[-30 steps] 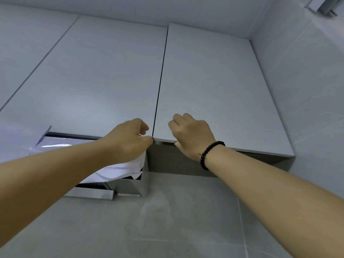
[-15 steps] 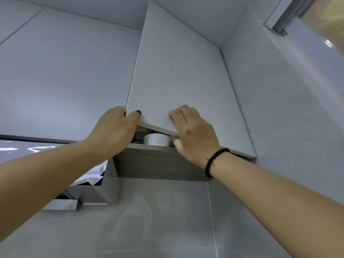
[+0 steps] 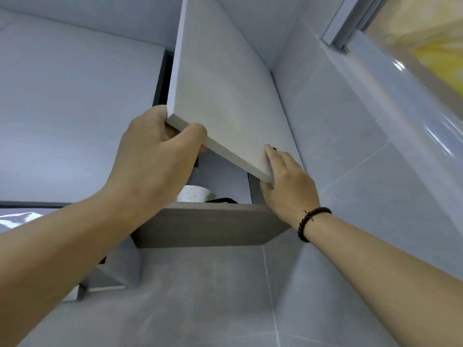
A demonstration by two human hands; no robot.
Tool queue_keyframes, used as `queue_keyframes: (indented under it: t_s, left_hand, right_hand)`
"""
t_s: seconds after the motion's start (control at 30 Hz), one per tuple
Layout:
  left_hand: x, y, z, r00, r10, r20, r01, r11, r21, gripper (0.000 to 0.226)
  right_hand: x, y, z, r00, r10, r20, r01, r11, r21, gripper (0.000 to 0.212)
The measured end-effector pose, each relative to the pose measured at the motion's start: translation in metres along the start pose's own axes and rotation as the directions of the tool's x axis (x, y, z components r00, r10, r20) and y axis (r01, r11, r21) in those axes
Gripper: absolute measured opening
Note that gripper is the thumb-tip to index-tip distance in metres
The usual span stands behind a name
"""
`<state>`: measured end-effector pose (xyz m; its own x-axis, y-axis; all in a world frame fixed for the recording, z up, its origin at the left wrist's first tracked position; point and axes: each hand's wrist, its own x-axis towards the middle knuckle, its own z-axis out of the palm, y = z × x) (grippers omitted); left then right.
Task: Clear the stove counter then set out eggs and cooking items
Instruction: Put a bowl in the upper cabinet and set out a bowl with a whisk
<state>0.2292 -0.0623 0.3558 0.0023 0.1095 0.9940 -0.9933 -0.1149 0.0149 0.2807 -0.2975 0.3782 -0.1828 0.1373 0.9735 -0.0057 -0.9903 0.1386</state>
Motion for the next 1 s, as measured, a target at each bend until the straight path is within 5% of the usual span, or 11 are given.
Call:
queue_keyframes:
  t_s: [0.17,0.43,0.67,1.0]
  left_hand:
    - [-0.006,0.009,0.018,0.971,0.137,0.197,-0.127,0.99,-0.063,0.041]
    - [-0.018,-0.019,0.048,0.893,0.059,0.447,-0.122,0.986,0.113,0.059]
    - [-0.026,-0.065,0.037,0.819,-0.191,0.542,0.069,0.969,0.238,0.053]
    - [-0.035,-0.067,0.044,0.778,-0.212,0.591,0.07,0.965,0.254,0.048]
  right_hand:
    - [-0.001,0.011,-0.002,0.989,-0.054,-0.135,0.052,0.998,-0.018,0.058]
    - [0.0,0.016,-0.014,0.986,-0.013,-0.166,0.018,0.999,0.028,0.046]
    - [-0.011,0.039,-0.031,0.925,0.301,-0.233,-0.216,0.919,0.33,0.005]
    - [-0.021,0.057,-0.03,0.793,0.56,-0.238,-0.465,0.81,0.358,0.021]
